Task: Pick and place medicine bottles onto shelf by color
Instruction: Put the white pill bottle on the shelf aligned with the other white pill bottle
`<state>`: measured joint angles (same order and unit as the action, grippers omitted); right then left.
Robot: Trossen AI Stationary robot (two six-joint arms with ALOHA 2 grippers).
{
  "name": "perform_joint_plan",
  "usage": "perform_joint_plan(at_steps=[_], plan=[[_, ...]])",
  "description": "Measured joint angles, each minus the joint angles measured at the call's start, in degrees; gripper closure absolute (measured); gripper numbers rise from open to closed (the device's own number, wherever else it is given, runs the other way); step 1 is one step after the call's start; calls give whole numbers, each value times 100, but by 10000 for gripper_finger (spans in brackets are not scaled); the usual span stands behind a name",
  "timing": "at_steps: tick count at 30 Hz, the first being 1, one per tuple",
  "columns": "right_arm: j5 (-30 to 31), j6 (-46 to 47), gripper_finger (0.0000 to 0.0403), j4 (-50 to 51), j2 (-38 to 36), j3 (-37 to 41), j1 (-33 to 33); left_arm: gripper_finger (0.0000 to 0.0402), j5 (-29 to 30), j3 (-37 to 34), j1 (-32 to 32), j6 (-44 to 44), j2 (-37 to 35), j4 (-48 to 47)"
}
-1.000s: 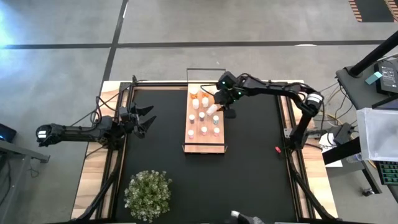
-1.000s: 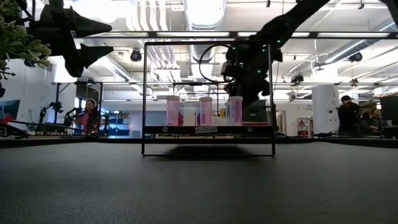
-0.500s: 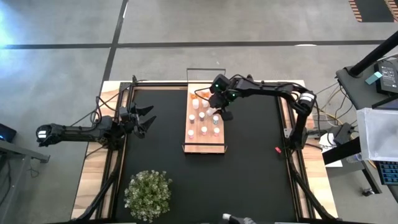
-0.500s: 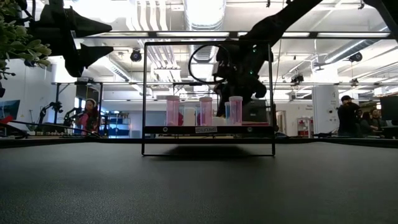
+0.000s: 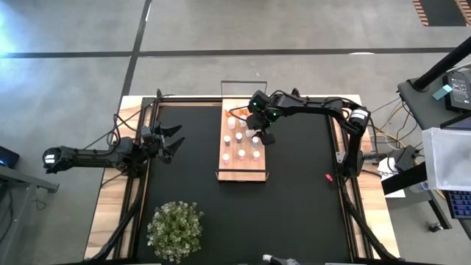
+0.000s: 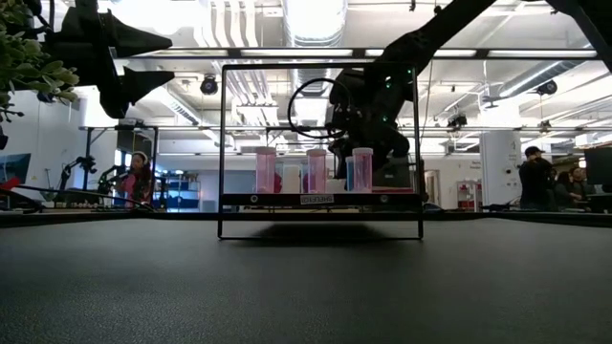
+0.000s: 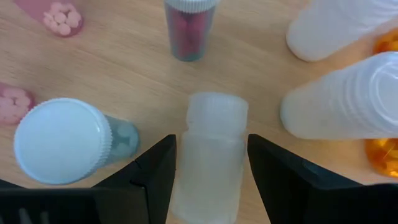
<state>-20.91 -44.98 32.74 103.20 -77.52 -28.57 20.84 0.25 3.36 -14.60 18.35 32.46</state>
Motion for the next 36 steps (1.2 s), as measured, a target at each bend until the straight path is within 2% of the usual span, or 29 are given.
perform_joint_plan(at_steps=[14,36], plan=[[320,411,213,101,-2,2,129,107,2,0,0,1,0,1],[466,751,213,342,-2,4,135,107,1,0,0,-1,0,1]])
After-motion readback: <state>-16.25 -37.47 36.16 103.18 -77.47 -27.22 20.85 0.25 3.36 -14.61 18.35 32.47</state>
